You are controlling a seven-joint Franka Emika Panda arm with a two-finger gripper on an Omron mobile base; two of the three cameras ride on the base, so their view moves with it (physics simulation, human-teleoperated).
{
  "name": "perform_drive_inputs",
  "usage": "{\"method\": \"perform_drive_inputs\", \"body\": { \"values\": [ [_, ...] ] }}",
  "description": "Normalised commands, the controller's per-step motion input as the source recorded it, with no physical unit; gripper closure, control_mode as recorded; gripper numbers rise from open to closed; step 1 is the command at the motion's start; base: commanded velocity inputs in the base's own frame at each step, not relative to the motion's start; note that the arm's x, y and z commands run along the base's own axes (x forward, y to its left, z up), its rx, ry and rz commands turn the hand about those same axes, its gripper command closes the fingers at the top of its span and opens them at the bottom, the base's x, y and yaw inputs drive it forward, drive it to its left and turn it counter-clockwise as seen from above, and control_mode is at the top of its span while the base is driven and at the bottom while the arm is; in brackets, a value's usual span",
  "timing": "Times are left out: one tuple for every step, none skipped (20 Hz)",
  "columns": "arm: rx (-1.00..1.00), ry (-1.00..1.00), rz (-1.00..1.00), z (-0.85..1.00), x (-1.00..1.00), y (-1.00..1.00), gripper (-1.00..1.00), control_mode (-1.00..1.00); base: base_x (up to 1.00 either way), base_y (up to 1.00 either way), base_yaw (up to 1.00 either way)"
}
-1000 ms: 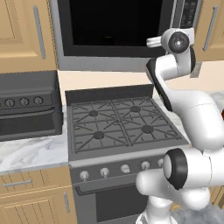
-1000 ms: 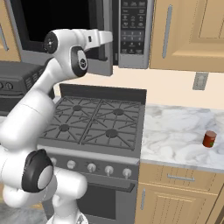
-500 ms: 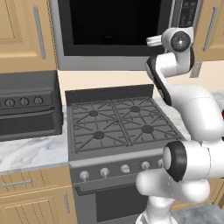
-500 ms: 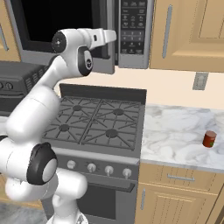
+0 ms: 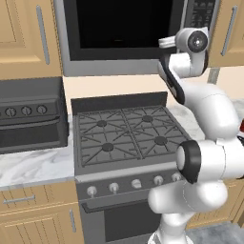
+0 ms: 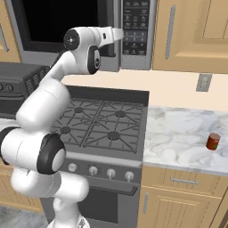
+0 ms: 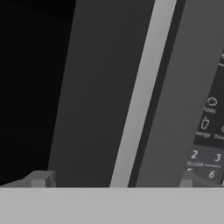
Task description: Pick the mug from the counter and place it inside the microwave. Then close the microwave.
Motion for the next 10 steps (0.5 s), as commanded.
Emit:
{"method": "perform_drive_inputs", "body": {
  "values": [
    [0.00, 0.00, 0.02, 0.00, 0.41, 0.00, -1.00, -1.00, 0.00, 0.00, 0.00],
    [0.00, 0.00, 0.02, 0.00, 0.39, 0.00, -1.00, -1.00, 0.00, 0.00, 0.00],
    [0.00, 0.00, 0.02, 0.00, 0.38, 0.00, -1.00, -1.00, 0.00, 0.00, 0.00],
    [0.00, 0.00, 0.02, 0.00, 0.37, 0.00, -1.00, -1.00, 0.00, 0.00, 0.00],
    [0.00, 0.00, 0.02, 0.00, 0.38, 0.00, -1.00, -1.00, 0.00, 0.00, 0.00],
    [0.00, 0.00, 0.02, 0.00, 0.38, 0.00, -1.00, -1.00, 0.00, 0.00, 0.00],
    [0.00, 0.00, 0.02, 0.00, 0.39, 0.00, -1.00, -1.00, 0.00, 0.00, 0.00],
    [0.00, 0.00, 0.02, 0.00, 0.39, 0.00, -1.00, -1.00, 0.00, 0.00, 0.00],
    [0.00, 0.00, 0.02, 0.00, 0.40, 0.00, -1.00, -1.00, 0.00, 0.00, 0.00],
    [0.00, 0.00, 0.02, 0.00, 0.39, 0.00, -1.00, -1.00, 0.00, 0.00, 0.00]
  ]
}}
